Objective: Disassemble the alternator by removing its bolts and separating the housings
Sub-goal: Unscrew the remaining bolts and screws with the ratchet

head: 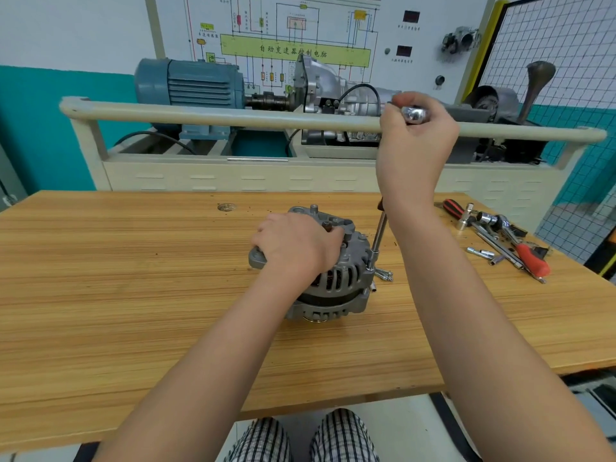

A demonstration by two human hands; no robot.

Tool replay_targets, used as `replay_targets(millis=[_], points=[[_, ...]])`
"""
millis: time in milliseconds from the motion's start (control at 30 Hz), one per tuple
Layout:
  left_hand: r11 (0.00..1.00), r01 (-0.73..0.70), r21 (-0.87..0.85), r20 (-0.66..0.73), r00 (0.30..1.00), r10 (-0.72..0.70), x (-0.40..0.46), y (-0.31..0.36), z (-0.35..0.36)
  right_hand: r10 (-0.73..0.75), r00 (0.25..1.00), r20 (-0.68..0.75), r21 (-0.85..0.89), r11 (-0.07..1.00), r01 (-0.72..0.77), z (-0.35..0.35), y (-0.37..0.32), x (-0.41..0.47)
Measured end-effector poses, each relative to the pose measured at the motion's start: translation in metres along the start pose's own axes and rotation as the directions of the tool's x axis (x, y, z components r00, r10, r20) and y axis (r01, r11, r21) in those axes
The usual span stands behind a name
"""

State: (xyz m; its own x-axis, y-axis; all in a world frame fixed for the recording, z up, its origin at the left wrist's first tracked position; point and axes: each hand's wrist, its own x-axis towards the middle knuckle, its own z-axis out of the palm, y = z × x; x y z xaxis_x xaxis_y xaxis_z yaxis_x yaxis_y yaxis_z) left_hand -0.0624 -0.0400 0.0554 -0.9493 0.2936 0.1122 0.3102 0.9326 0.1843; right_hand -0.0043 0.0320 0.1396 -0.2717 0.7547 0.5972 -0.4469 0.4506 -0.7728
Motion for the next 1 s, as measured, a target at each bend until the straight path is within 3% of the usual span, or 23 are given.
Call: replay_targets(millis=[200,533,833,1000], points=[[0.999,-0.034,-0.016,-0.042,0.999,0.033,0.004,-0.003,0.004,0.023,0.983,0.181,0.087,0.995,-0.039,-0.002,-0.003,0.000],[0.985,-0.163,-0.050,-0.059,0.985,0.160,0.014,-0.012,0.005,0.150,0.897,0.417,0.152,0.961,-0.232,-0.003,-0.008,0.003],[0.876,-0.447,-0.181,-0.078,0.894,0.440,0.035,-0.024,-0.001,0.155,0.722,0.674,0.212,0.896,-0.391,0.000,-0.007,0.003],[0.795,-0.563,-0.226,0.067,0.805,0.590,0.041,-0.023,-0.013,0.072,0.597,0.799,0.260,0.854,-0.451,0.013,-0.008,-0.003]])
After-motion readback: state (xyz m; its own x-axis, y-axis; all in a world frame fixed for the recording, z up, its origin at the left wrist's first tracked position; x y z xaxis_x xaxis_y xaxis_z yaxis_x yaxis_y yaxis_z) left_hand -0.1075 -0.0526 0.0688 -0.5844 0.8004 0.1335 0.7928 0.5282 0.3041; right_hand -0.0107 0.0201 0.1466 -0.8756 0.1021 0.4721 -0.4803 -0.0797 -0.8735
